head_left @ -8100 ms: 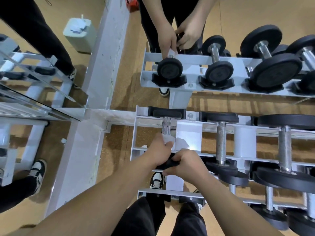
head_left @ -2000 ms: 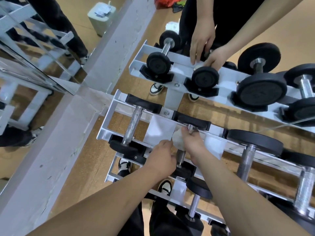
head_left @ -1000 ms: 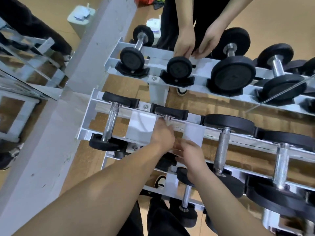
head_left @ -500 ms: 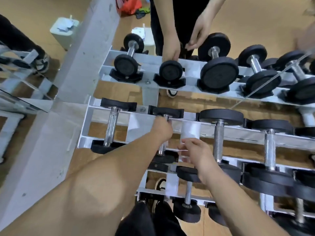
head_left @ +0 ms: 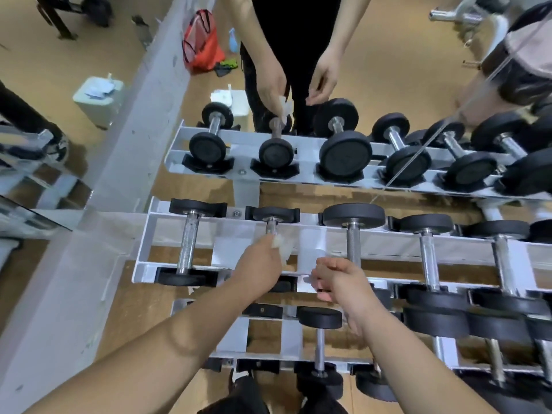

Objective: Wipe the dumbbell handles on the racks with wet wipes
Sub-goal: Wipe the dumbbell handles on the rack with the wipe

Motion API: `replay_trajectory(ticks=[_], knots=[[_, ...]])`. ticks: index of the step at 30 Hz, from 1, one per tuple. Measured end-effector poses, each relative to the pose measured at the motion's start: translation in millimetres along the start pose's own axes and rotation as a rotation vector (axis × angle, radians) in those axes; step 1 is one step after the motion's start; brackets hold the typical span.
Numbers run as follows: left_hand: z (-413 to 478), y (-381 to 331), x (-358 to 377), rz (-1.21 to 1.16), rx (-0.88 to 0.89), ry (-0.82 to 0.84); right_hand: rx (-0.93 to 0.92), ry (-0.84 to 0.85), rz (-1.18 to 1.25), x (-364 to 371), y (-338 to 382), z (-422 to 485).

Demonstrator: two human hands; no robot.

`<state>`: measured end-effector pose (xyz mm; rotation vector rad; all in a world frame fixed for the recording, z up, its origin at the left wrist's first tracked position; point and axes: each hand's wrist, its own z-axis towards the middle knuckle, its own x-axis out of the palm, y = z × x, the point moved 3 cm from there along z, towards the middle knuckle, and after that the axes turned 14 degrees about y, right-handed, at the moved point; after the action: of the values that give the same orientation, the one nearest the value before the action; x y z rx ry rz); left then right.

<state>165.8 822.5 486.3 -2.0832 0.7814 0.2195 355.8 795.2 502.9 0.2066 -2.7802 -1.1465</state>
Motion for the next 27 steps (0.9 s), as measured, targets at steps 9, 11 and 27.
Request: replay_trajectory(ticks=[9,11,27], knots=[[-24,-100,77,-0.393,0.159,0.057,-0.051,0.134,0.132,-77,25,-15],[-20,-113,99,-0.479,0.160,0.044,-0.062,0.098,0.094,-107,30,-13],[6,-139,117,-0.969,-0.105,-0.184,0.051,0.105,-0.099,-173,27,59]])
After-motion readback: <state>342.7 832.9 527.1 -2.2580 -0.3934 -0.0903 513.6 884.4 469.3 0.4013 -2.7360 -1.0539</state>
